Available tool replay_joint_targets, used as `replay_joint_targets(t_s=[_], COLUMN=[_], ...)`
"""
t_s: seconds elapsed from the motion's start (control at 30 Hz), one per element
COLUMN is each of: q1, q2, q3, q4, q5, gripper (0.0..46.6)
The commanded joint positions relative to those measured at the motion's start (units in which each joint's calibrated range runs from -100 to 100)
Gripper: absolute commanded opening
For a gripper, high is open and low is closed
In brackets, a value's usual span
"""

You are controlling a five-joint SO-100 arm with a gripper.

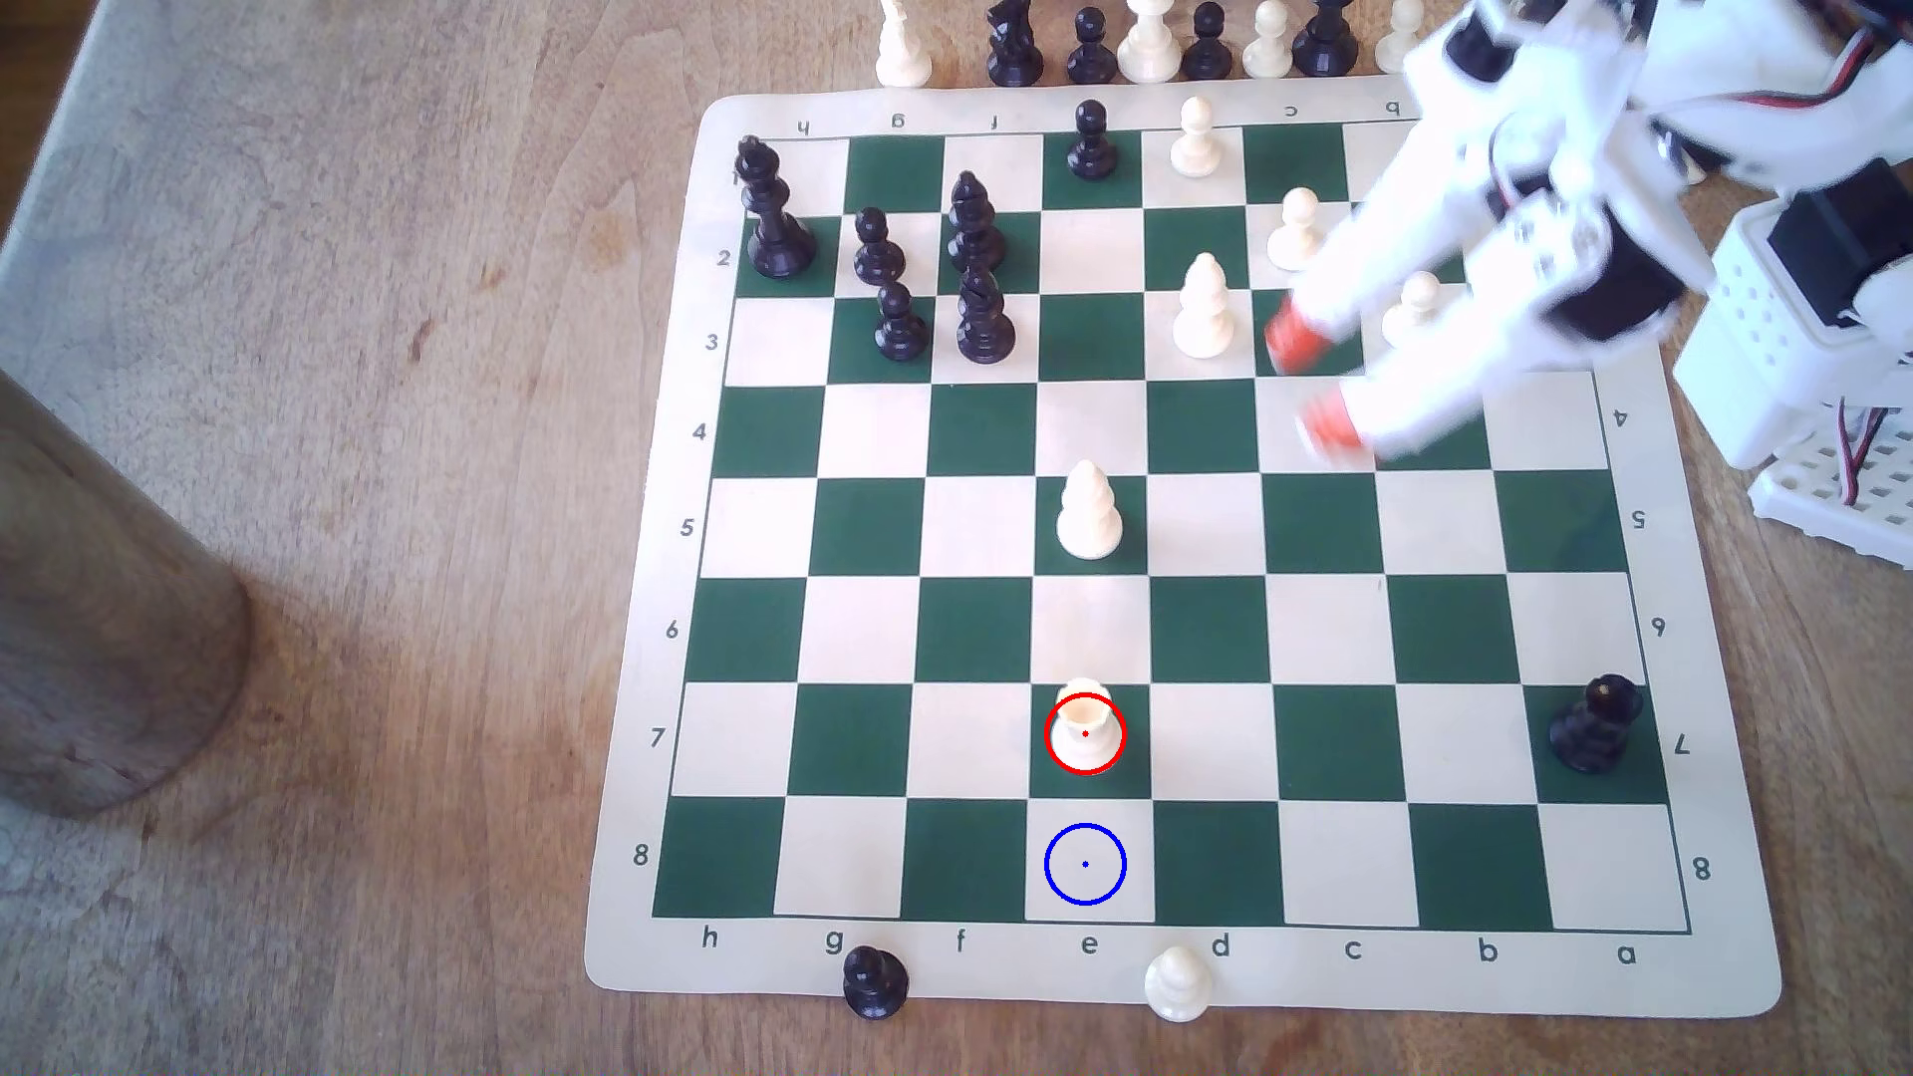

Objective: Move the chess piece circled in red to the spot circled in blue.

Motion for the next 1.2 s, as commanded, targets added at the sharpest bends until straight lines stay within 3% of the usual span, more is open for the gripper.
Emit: replay_joint_targets(t_s=[0.0,0.23,0.67,1.17], q1=[-2.9,-2.6,-0.6,-3.7], q2=[4.1,15.6,33.4,45.1], q3=[-5.5,-7.8,-6.4,-6.6], q4=[0.1,-1.8,-21.6,-30.7], q5=[-1.4,-1.3,-2.5,-5.0], gripper=[16.1,19.9,19.4,19.3])
